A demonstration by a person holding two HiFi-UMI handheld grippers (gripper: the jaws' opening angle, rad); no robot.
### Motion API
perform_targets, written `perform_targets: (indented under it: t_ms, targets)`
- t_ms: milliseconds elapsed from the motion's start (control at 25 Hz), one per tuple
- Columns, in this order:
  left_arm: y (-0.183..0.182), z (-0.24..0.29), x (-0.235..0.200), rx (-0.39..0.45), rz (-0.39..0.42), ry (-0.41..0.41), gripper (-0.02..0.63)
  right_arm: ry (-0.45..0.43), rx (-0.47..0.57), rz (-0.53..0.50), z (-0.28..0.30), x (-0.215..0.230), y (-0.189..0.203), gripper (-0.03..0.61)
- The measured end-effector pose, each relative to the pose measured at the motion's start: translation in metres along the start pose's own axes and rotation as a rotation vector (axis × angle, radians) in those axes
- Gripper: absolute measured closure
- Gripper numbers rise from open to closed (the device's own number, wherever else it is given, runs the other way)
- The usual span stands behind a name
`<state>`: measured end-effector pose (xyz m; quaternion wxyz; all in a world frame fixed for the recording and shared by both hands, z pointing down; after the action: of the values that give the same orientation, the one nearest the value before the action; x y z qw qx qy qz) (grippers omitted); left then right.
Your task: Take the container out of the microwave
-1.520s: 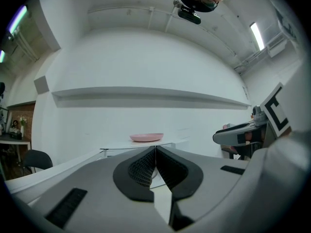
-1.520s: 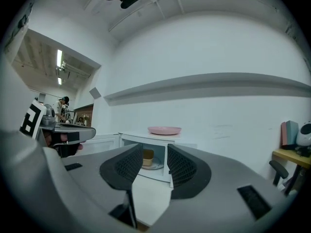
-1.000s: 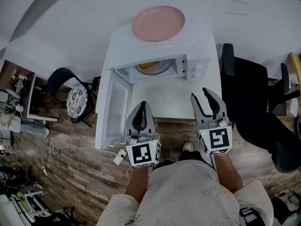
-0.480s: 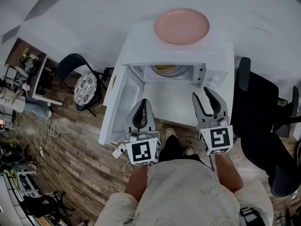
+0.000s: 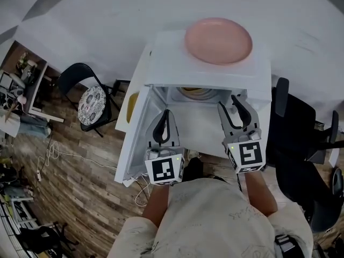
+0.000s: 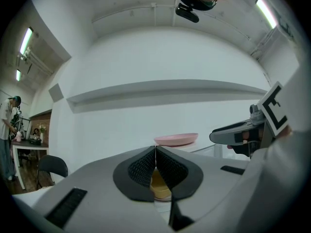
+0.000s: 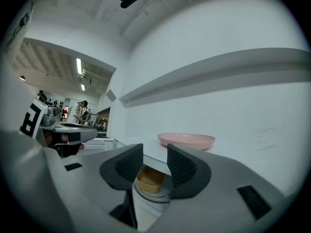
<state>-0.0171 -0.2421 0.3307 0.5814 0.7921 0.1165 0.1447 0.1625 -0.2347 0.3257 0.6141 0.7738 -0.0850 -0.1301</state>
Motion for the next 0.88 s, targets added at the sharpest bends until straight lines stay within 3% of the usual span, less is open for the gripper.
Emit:
perform_targets:
  t_ms: [320,880]
  targets:
    - [0.016,0.015,-0.027,-0.014,-0.018,-0.020,0.604,-0.040,-0.026,-0.010,0.034,-0.019,0.012,0.410]
    - [0.034,0.022,-0.032,-0.043,-0.027,-0.021,0.604,-0.064,-0.060,-0.006,0.047,-0.025,0.028,0.410]
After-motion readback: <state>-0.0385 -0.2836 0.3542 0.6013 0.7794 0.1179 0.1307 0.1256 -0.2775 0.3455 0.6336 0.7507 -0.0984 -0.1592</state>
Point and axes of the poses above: the fingertips, and each gripper's own axes: z forward along the fingers, x to its right, y out of its underside, the point moved 2 cm from there along -z, backward along the fingers, and after that the axes turned 15 degrees about x, right-handed, at the moved point
